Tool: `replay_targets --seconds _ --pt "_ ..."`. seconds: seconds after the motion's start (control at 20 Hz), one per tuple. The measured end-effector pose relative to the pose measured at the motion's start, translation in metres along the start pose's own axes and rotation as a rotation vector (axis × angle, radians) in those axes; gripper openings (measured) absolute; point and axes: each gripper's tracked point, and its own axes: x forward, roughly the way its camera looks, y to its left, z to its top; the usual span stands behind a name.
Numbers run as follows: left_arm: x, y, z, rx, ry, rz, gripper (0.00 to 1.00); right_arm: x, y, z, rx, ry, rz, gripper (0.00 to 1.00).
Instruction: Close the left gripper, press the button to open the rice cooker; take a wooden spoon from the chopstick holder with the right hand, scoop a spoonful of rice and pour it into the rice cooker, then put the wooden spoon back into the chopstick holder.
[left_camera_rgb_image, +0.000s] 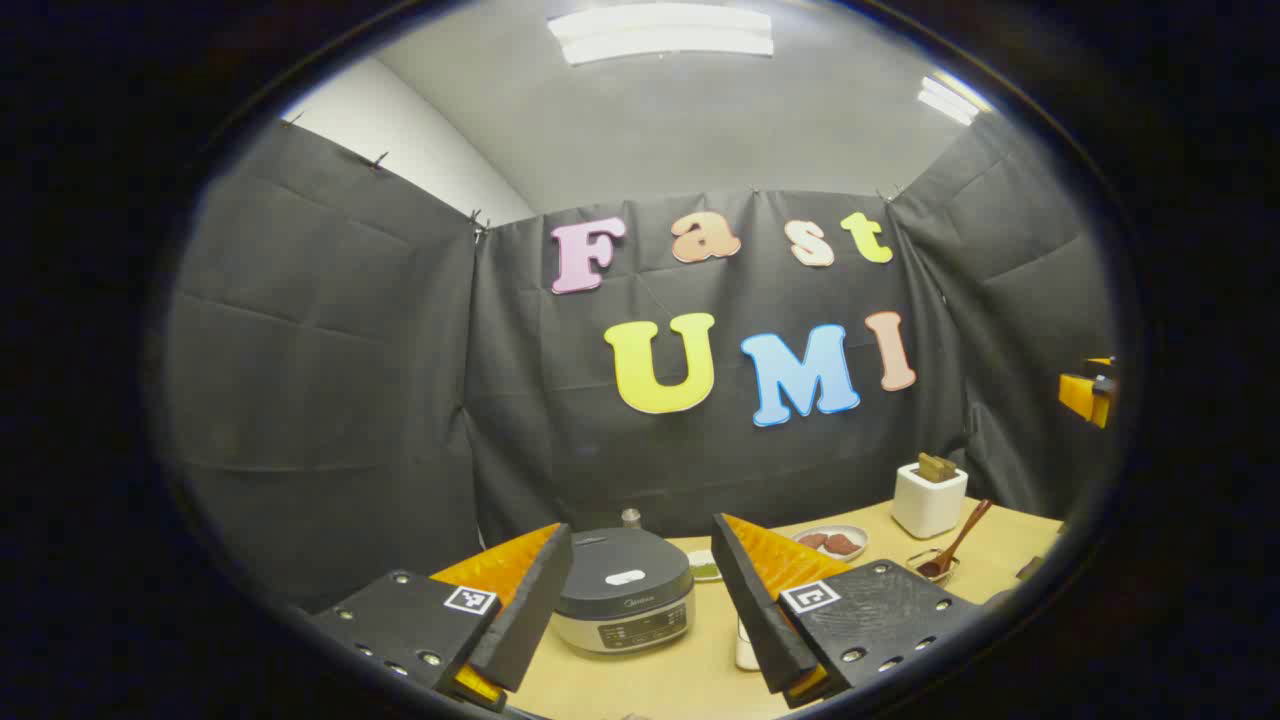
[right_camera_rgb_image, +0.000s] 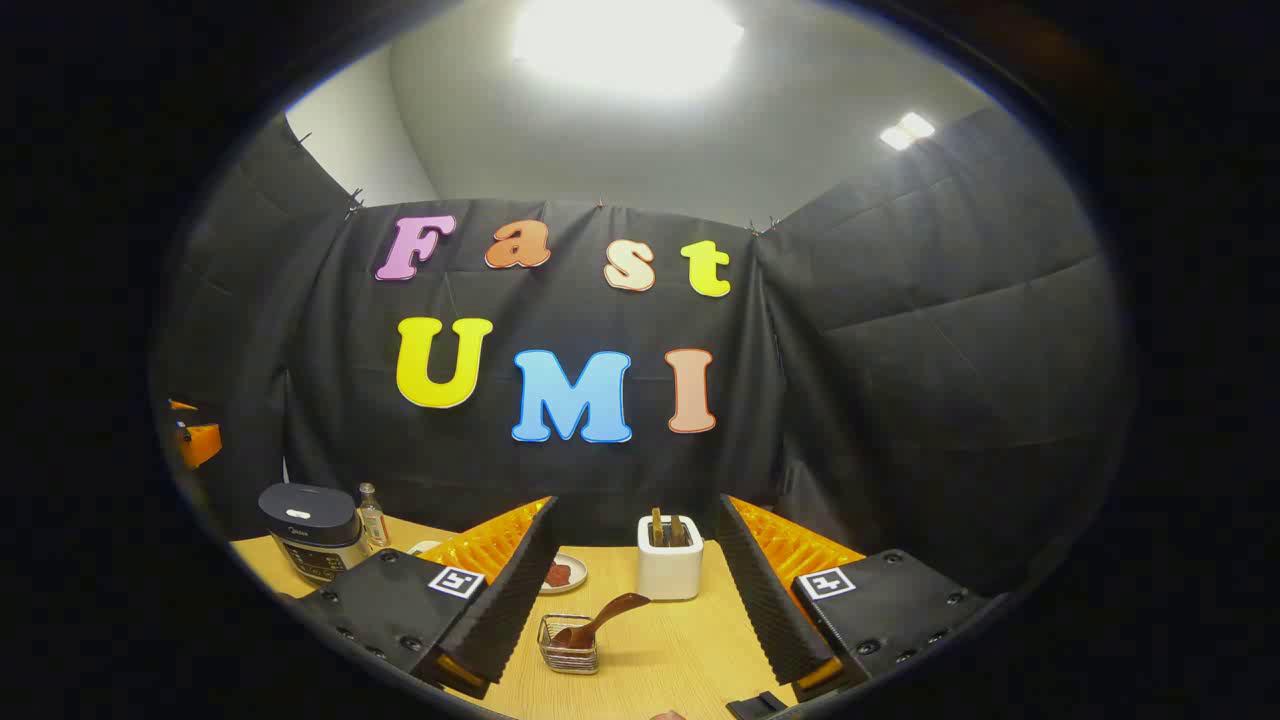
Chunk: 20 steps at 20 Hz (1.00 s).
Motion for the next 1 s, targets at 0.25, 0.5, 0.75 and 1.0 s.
replay_targets --seconds 0.25,0.5,0.75,1.0 --pt "0.0 0.001 0.001 0.002 -0.001 0.011 0.87 0.002 -0.004 0.0 0.004 -0.003 -0.008 0.96" --pt "0.0 -0.001 0.0 0.006 0.004 0.013 0.87 0.004 -0.004 -0.001 -0.012 -0.001 0.001 0.98" --pt "0.002 -0.003 0.002 0.017 0.0 0.01 0.87 0.007 0.001 0.0 -0.01 0.001 0.017 0.98" --pt "0.005 -0.003 0.005 0.008 0.002 0.013 0.87 0.011 0.006 -0.004 -0.006 0.011 0.036 0.97"
